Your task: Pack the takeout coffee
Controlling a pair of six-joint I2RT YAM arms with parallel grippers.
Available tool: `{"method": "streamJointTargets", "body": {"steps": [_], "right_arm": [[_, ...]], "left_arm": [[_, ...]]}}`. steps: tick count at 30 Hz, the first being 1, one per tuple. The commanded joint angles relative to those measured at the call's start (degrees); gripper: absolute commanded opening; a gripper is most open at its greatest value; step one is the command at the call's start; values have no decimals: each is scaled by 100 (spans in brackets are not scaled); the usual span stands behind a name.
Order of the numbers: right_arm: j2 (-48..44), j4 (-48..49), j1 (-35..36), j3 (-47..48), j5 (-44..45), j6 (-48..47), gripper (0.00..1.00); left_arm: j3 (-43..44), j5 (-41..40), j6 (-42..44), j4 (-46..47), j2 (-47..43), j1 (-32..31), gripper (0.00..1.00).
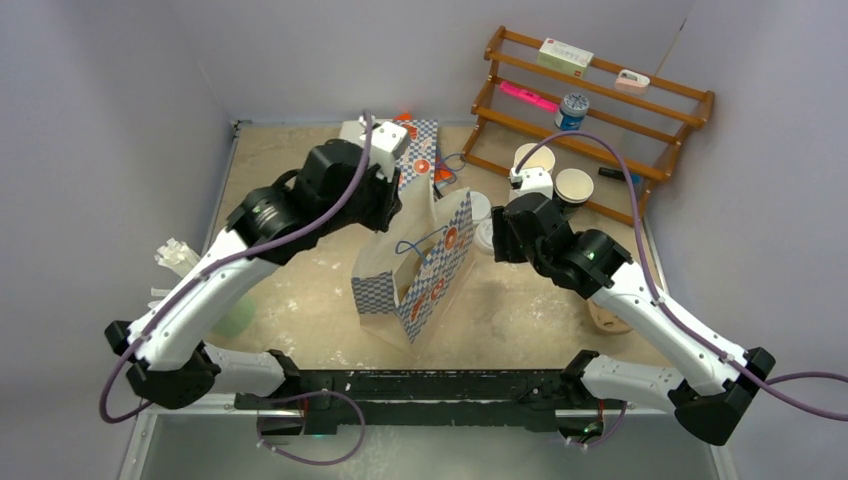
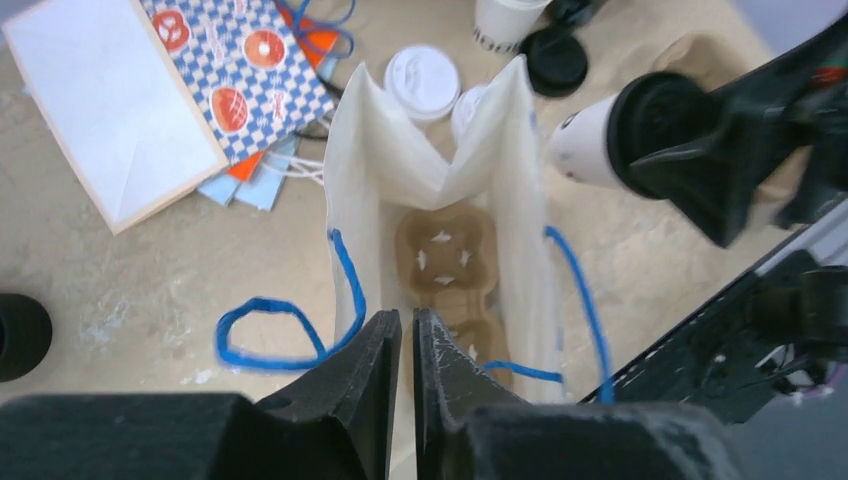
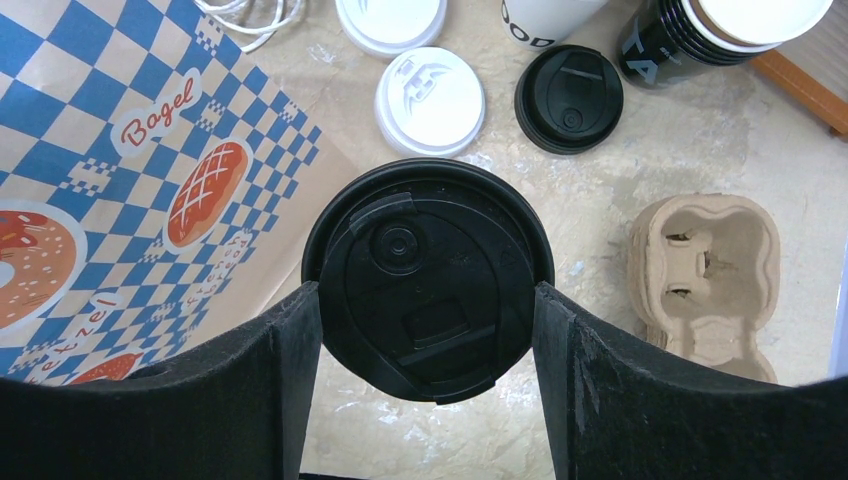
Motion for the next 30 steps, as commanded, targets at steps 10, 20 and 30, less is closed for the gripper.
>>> {"method": "streamJointTargets", "body": {"steps": [10, 20, 30], "right_arm": [[-164, 58, 16, 140, -37, 41, 41], [-217, -100, 16, 361, -17, -11, 41], [-423, -453, 16, 1244, -496, -85, 41]], "left_arm": [[-103, 226, 556, -260, 602, 459, 41], [-81, -448, 672, -345, 766, 468, 55], [-404, -132, 685, -253, 1144, 653, 54]]}}
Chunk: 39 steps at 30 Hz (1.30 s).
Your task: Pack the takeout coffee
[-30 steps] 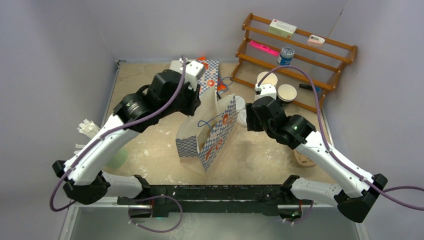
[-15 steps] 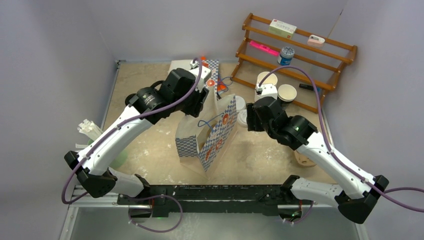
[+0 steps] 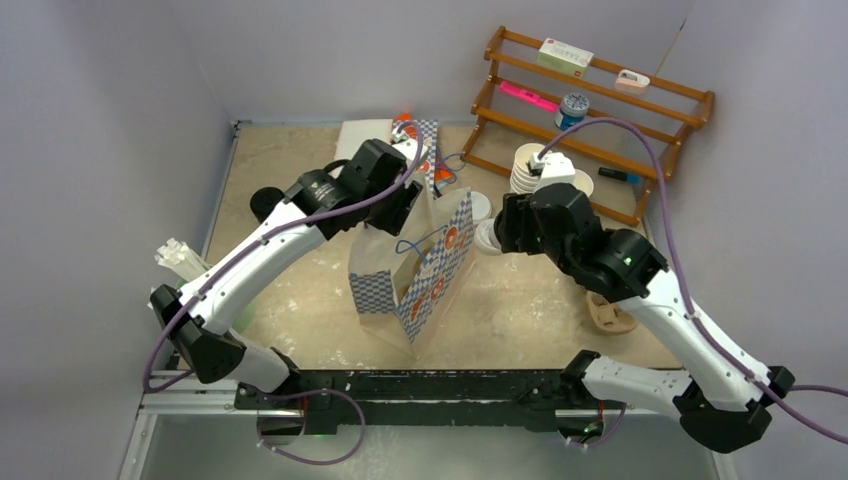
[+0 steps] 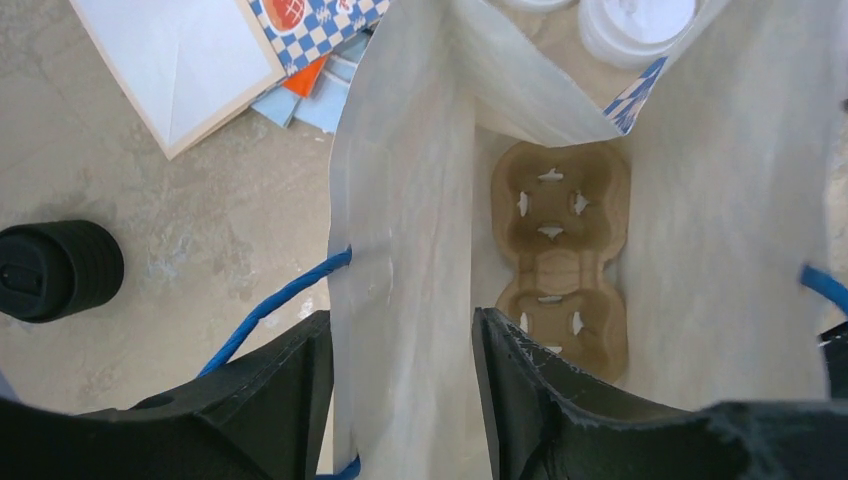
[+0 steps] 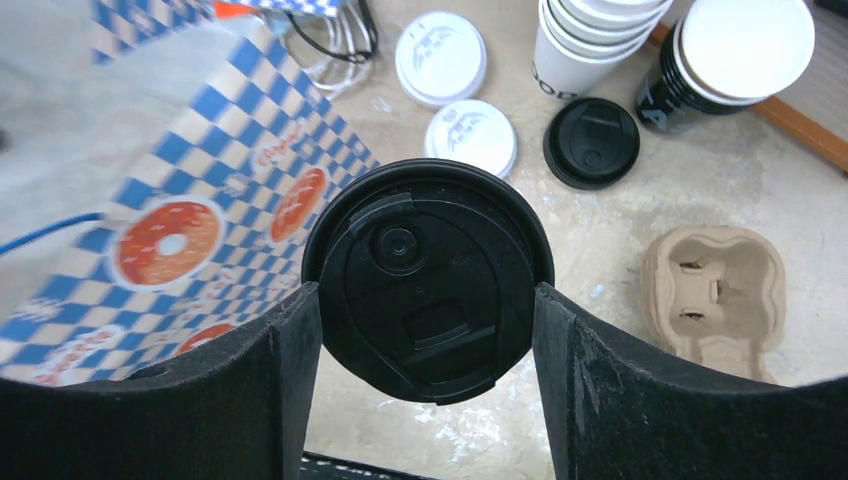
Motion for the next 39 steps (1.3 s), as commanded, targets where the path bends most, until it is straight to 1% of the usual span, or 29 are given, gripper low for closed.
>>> {"method": "streamJointTargets", "body": {"steps": [1, 3, 4, 6, 8, 9, 13, 17, 19, 21, 23, 27, 31, 35, 39], "right_arm": [[-180, -205, 18, 694, -335, -73, 41], [-192, -291, 18, 947, -487, -102, 41], [-194, -352, 16, 1093, -540, -119, 41], [-181, -429, 17, 1404, -707, -143, 41], [-141, -505, 16, 1738, -936, -166, 41], [-99, -547, 16, 1898, -1085, -171, 41], [148, -588, 16, 2531, -1751, -202, 40], [687, -633, 16, 3375, -1953, -335, 39], [949, -635, 18, 3810, -2261, -333, 39], [1161, -514, 25, 4125, -2739, -256, 39], [1366, -404, 16, 4293, -3244, -175, 39], [1825, -503, 23, 4508, -3753, -197, 40], [2089, -891, 18, 4369, -3609, -349, 41], [1920, -1066, 27, 3954, -3397, -503, 41], [1764, -1367, 27, 3575, -2884, -660, 41]], "left_arm": [[-57, 94, 39, 91, 92, 111, 53], [-53, 135, 4, 75, 98, 137, 49], [-49, 168, -15, 66, 97, 152, 44], [-36, 262, -65, 24, 94, 166, 27], [5, 336, -163, -41, 90, 174, 3], [37, 364, -248, -82, 60, 171, 0], [33, 677, -740, -115, -133, 174, 0], [-227, 1300, -1320, 151, -366, 175, 0], [-439, 1652, -1550, 325, -475, 175, 0], [-608, 1687, -1703, 447, -623, 175, 0], [-676, 1488, -1832, 504, -798, 175, 0], [-691, 1163, -2014, 635, -1143, 175, 0], [-769, 921, -2079, 766, -1458, 172, 0], [-995, 733, -2018, 1093, -1837, 175, 0], [-1357, 745, -1804, 1664, -2230, 175, 0]]}}
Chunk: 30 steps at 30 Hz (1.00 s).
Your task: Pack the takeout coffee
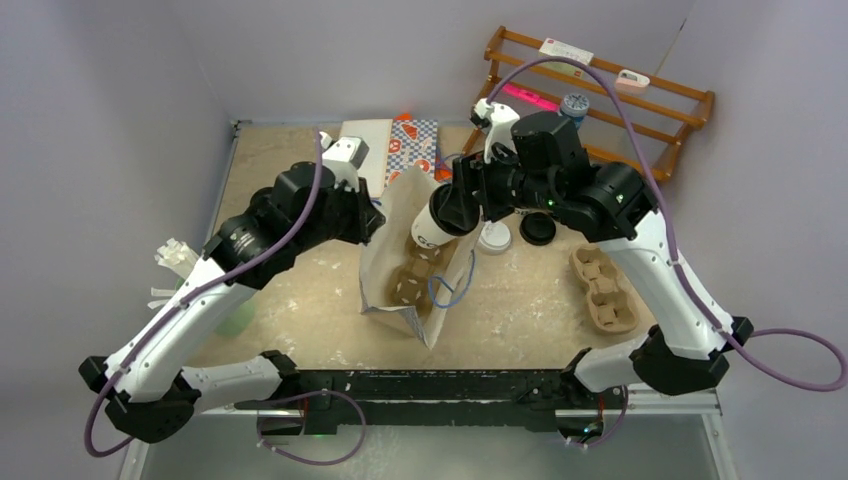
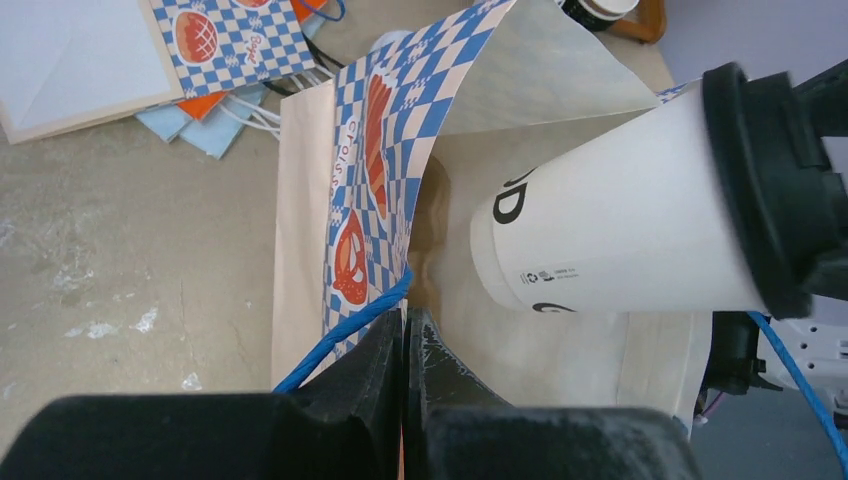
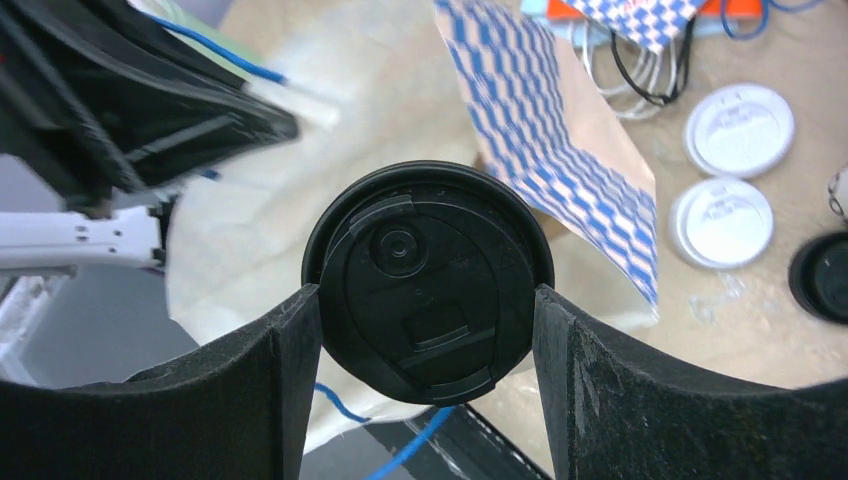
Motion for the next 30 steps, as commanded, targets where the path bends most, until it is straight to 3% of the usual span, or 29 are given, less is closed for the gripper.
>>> {"method": "streamJointTargets", "body": {"steps": [1, 10, 15, 23, 30], "right_arm": [[-449, -334, 20, -396, 522, -296, 41], [-1575, 83, 20, -1804, 1284, -460, 38], [-1919, 566, 22, -2437, 915, -509, 37], [-1859, 867, 59, -2136, 507, -807, 37], [-1331, 796, 193, -1568, 463, -772, 37]], "left_arm": [[-349, -102, 183, 968, -423, 31, 0], [-686, 424, 901, 1452, -675, 31, 0], [-668, 1124, 983, 1488, -517, 31, 0], [-10, 2106, 773, 906, 296, 29, 0], [608, 1503, 107, 358, 662, 31, 0]]}}
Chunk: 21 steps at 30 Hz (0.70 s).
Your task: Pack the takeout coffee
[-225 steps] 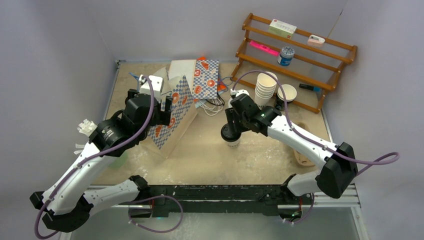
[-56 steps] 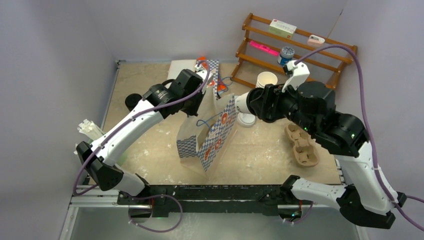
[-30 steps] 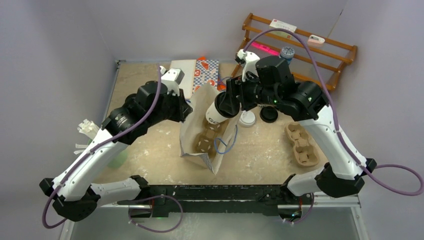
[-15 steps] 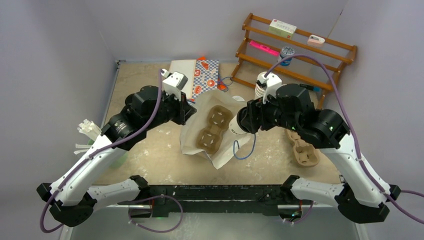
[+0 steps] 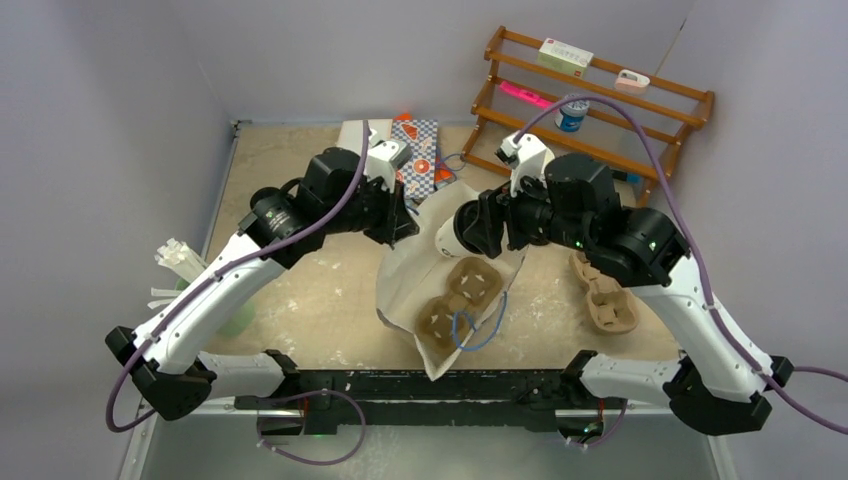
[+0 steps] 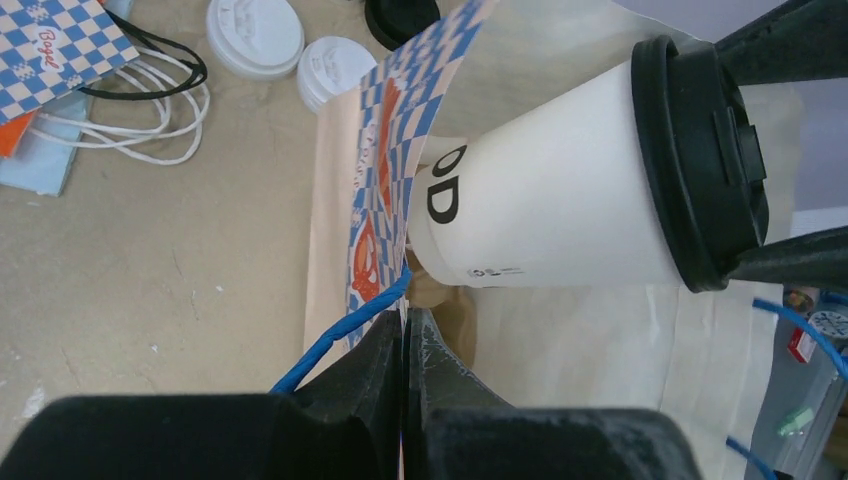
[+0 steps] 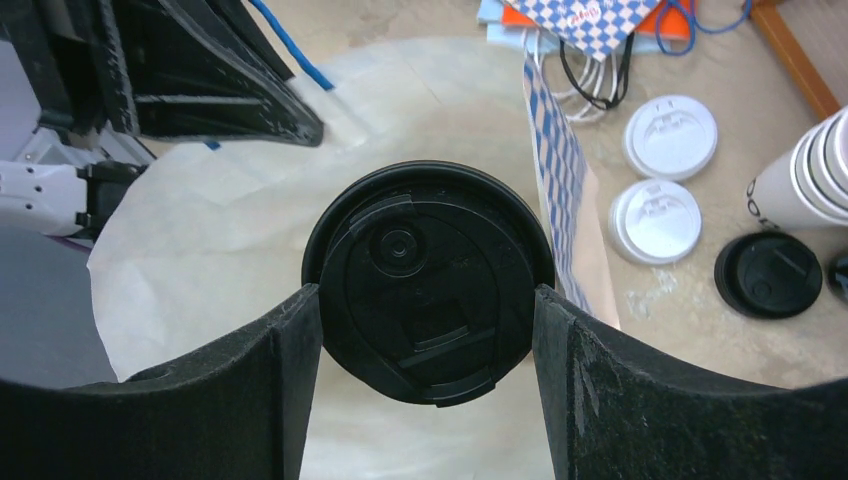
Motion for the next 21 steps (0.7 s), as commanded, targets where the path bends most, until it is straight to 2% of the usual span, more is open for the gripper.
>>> {"method": "streamJointTargets", "body": {"steps": [1, 2, 4, 7, 9, 11, 14, 18, 21], "right_arm": [[403, 131, 90, 506, 78, -38, 37], [541, 51, 91, 594, 263, 18, 37], [772, -79, 92, 673, 755, 159, 36], [971, -43, 89, 701, 1235, 262, 35], [1074, -24, 88, 747, 1194, 286, 34], [1197, -68, 90, 843, 1087, 325, 33], [1279, 3, 87, 925, 1056, 326, 33], [1132, 92, 88, 870, 1133, 407, 32], [895, 63, 93, 714, 1120, 580, 31]], "left_arm": [[670, -459, -646, -256, 78, 29, 0], [687, -670, -812, -294, 65, 25, 1], [597, -971, -1099, -279, -35, 29, 9], [532, -1054, -1292, -369, -161, 29, 33], [598, -1041, -1258, -565, -172, 29, 51], [750, -953, -1143, -786, -152, 24, 59], [1250, -607, -814, -1105, 29, 23, 61], [1988, 140, -126, -1007, 344, 26, 52], [2815, 299, 366, -1196, 843, 29, 48]]}}
